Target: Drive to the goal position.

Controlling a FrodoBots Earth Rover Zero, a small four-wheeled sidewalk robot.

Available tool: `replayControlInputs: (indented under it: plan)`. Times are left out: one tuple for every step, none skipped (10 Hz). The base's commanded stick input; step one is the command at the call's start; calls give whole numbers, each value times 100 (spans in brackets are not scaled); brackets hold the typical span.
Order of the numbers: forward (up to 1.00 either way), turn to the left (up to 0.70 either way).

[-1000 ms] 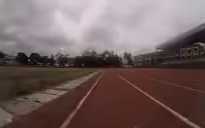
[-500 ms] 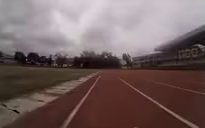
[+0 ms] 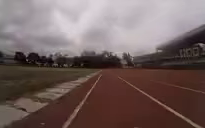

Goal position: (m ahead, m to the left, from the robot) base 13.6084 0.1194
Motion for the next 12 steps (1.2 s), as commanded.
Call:
replayControlInputs:
  plan:
    - [100,-20]
    - [100,-30]
    - [100,-38]
    - [100,-13]
    - [100,0]
    - [100,0]
    - [100,0]
    - [100,0]
    - [100,0]
    - [100,0]
    - [100,0]
    - [100,0]
